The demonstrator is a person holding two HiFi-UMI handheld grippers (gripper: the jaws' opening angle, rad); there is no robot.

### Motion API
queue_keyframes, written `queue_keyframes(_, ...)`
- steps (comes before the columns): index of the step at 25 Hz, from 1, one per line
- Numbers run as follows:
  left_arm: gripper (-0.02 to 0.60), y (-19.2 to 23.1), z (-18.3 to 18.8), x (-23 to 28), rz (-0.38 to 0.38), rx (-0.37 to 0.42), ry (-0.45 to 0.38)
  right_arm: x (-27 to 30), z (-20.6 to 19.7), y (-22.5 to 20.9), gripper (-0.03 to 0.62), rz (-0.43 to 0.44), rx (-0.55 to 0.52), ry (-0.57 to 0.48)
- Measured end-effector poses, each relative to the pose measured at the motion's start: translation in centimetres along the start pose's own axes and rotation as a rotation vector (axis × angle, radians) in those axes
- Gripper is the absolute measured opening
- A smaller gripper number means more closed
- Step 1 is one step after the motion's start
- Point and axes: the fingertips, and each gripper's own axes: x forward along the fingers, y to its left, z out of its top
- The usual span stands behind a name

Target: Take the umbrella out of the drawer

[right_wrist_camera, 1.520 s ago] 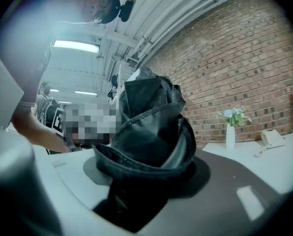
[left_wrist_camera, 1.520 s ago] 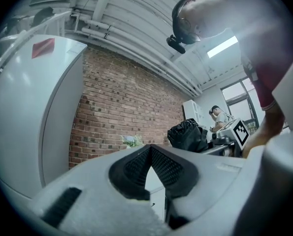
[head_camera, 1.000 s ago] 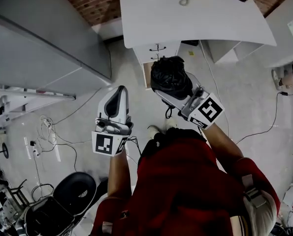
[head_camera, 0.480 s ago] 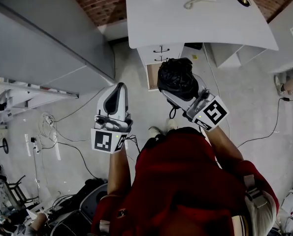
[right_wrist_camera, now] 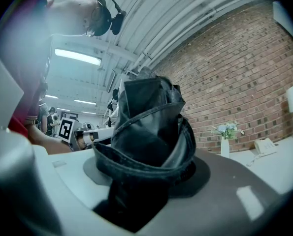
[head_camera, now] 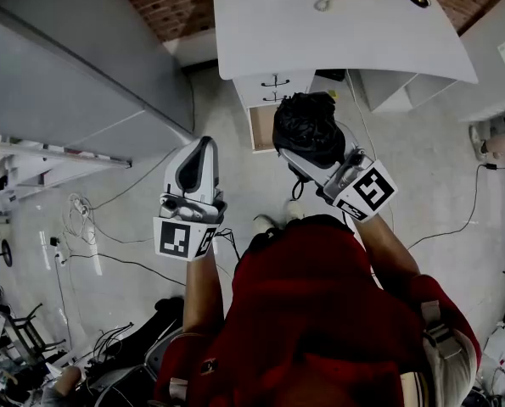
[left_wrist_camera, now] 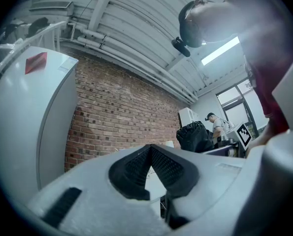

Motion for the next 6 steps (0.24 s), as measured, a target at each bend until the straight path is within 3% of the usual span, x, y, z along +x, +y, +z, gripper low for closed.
queue_keyframes(6, 0.003, 0.29, 0.02, 0.03, -0.002, 0.004, 0.003, 0.12, -0.19, -0.12, 0.269, -0.002, 0.006, 0.005)
